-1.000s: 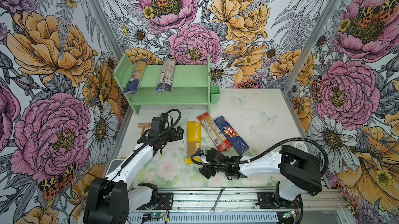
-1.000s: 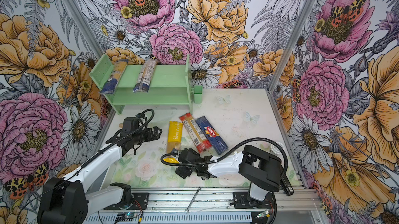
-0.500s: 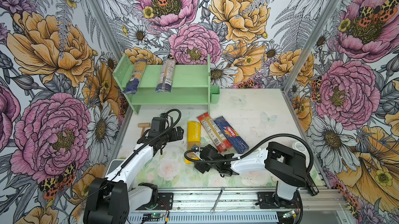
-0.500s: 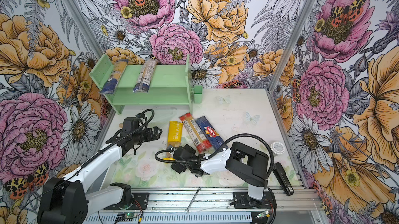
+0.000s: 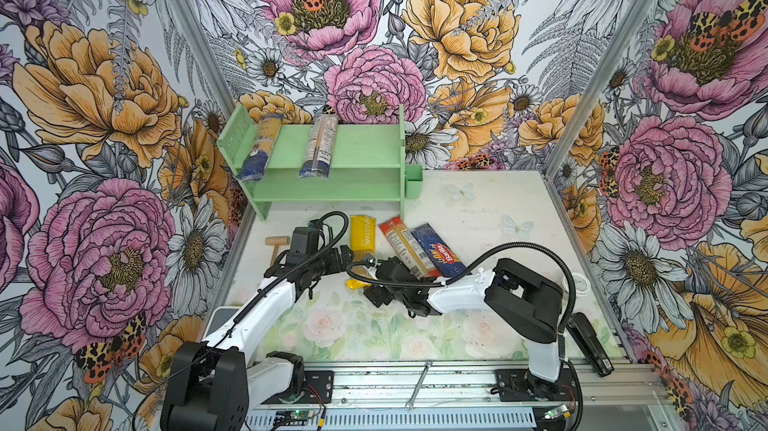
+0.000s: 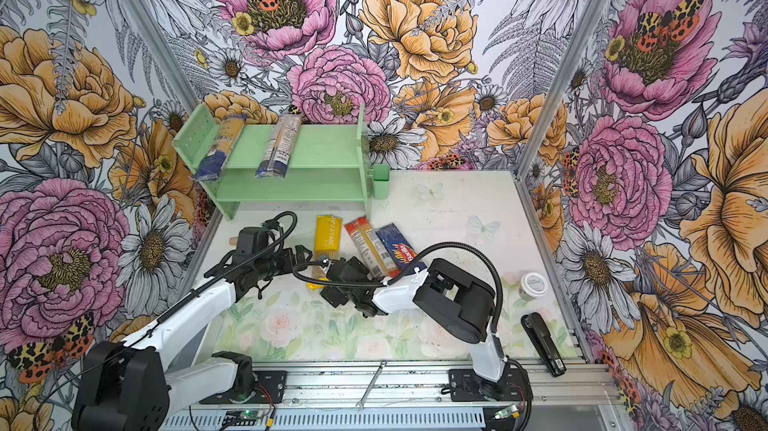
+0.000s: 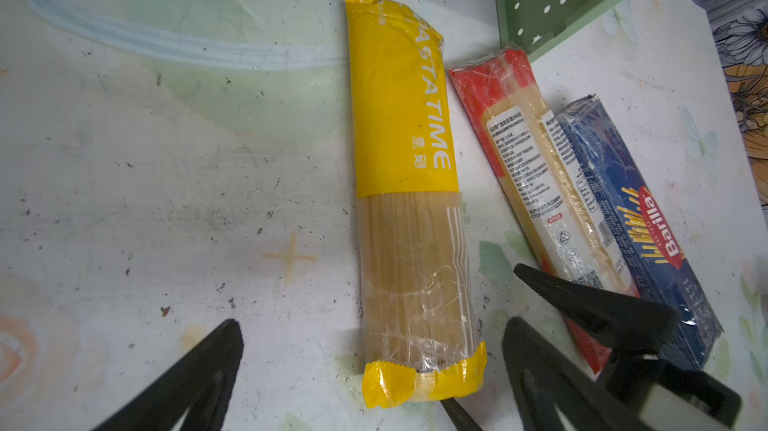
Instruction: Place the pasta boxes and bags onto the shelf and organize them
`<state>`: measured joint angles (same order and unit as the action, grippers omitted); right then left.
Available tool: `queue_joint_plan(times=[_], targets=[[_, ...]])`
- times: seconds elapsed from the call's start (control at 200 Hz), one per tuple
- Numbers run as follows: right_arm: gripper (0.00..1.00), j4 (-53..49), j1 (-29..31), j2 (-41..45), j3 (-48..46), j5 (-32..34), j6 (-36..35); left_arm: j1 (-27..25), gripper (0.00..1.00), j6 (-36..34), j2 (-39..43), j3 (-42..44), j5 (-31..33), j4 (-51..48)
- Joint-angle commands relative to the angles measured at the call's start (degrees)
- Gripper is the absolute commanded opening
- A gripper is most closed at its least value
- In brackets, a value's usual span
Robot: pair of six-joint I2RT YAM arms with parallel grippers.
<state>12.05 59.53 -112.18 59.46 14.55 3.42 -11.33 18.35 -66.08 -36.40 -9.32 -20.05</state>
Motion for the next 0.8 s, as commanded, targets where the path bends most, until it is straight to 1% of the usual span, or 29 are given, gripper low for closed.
queue_joint_plan(times=[0.0, 0.17, 0.38, 0.59, 0.796], targets=[[0.98, 3.0, -0.4, 0.4, 1.6, -1.4, -0.8, 0.0, 0.99, 1.8, 1.6, 1.2, 0.0, 1.7], [0.98, 1.4, -0.9, 6.3, -2.5, -3.4, -2.4, -2.6, 0.99, 5.6, 2.4, 2.7, 1.8, 5.3], [0.99, -4.0, -2.9, 16.7, -9.1, -6.2, -3.1, -8.1, 0.99, 9.6, 0.9, 3.5, 7.3, 9.3], [0.99, -7.3, -5.7, 26.0, -14.7, -4.1, -2.9, -12.7, 0.99, 12.5, -3.1, 3.2, 11.6, 12.5], [0.99, -7.1, -9.3, 33.9, -19.8, -2.0, -2.2, -14.4, 0.99, 13.3, -8.6, 2.2, 12.9, 14.4]])
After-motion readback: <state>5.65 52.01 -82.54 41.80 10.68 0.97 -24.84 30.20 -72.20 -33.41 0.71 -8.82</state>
